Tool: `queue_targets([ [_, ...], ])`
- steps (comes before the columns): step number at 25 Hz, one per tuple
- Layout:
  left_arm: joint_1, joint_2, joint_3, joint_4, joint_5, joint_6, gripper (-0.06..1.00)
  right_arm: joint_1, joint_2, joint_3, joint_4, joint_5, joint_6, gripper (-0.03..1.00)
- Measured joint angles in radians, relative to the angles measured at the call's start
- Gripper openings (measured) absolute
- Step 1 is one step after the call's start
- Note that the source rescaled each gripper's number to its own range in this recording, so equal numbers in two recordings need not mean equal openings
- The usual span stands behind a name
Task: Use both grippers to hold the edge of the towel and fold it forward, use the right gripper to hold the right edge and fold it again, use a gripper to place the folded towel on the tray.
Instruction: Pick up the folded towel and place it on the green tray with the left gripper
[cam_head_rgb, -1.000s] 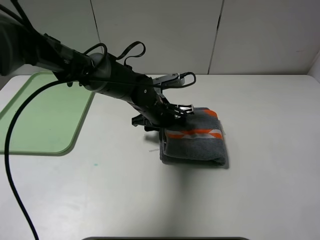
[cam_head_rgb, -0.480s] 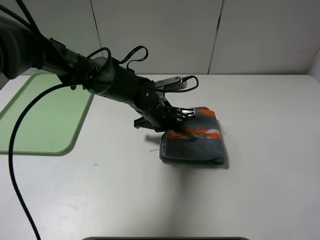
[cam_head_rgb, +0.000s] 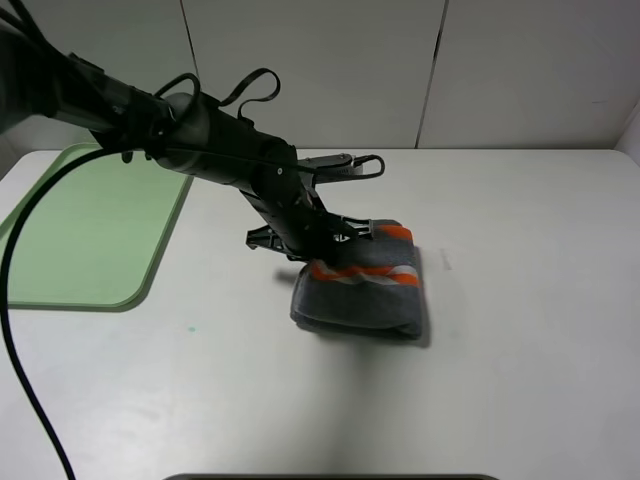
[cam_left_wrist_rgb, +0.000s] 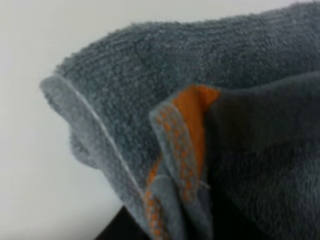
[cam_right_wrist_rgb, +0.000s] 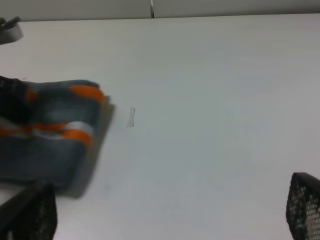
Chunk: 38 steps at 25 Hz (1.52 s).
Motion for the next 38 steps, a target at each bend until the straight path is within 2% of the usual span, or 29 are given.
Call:
queue_targets([
  [3,0.036,-0.03,0.005,0.025,0.058,0.01,0.14,0.0,0.0,0.0,0.0,0.0,0.0,1.0],
  [10,0.109,-0.083,0.005,0.079,0.121,0.026,0.14,0.0,0.0,0.0,0.0,0.0,0.0,1.0],
  [19,0.267,-0.149,0.005,0.126,0.214,0.116,0.14,0.0,0.0,0.0,0.0,-0.001,0.0,1.0],
  [26,0.391,-0.194,0.005,0.19,0.242,0.124,0.14,0.0,0.0,0.0,0.0,-0.001,0.0,1.0],
  [34,0.534,-0.208,0.005,0.197,0.277,0.194,0.14,0.0,0.0,0.0,0.0,-0.001,0.0,1.0],
  [38,0.586,-0.208,0.005,0.225,0.282,0.204,0.14,0.0,0.0,0.0,0.0,-0.001,0.0,1.0],
])
